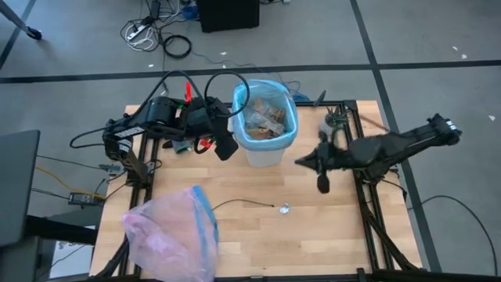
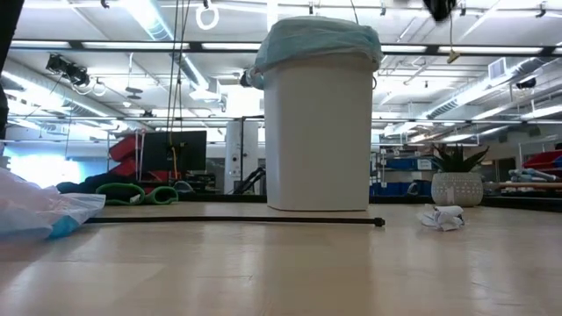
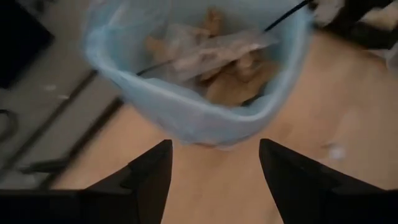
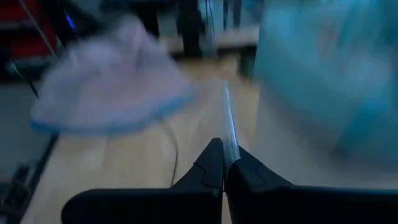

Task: Place trash/remove bag and relplace
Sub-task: Put the transparent plastic into the trash bin

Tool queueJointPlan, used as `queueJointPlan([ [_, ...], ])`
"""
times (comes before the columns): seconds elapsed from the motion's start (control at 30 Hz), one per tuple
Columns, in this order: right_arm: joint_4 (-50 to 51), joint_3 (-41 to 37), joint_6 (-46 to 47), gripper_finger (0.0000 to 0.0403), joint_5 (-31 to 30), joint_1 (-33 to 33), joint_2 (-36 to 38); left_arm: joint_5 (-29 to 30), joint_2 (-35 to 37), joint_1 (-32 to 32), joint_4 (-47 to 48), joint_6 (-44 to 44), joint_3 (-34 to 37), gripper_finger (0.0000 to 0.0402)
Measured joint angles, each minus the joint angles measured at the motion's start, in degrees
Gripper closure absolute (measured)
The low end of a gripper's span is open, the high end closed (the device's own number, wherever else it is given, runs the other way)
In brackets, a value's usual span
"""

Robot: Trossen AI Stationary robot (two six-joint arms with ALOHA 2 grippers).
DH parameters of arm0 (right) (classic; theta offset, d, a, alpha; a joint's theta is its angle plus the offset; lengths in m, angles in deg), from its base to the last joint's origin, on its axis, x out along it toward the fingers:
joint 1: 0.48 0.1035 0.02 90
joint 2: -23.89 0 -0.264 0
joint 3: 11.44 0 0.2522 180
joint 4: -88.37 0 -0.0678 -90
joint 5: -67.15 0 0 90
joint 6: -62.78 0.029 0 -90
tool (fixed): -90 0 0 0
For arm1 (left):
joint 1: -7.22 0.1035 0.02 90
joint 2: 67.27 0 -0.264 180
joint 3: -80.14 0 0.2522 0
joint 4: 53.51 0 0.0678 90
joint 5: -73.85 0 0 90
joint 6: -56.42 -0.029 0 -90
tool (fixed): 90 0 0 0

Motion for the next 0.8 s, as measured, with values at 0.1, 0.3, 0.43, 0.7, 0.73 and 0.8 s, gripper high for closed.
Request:
queueJointPlan([
  [0.1,1.2,6.2,-8.4,0.0403,0.5,-1.3,-0.2,-7.5,0.0,0.0,-5.5,2.9,-0.9,0.0154],
  [0.3,1.1,15.3,-22.7,0.0403,0.5,-8.1,-2.9,-12.5,1.0,-2.5,-15.5,-0.9,-1.2,0.0154],
  [0.43,1.7,19.1,-26.4,0.0403,5.0,-15.9,-7.4,-11.5,1.4,-2.6,-13.8,-1.2,-1.2,0.0154],
  [0.7,1.7,26.3,-20.7,0.0403,11.6,-28.2,-18.9,-10.9,1.1,-3.3,-5.4,-1.1,-1.2,0.0154],
  [0.73,1.7,27.3,-19.2,0.0403,12.7,-29.5,-20.4,-10.0,1.1,-3.3,-3.9,-1.1,-1.2,0.0154],
  [0.8,2.6,29.4,-17.2,0.0403,14.5,-31.7,-23.2,-8.0,1.1,-3.3,-0.3,-0.9,-1.2,0.0154],
])
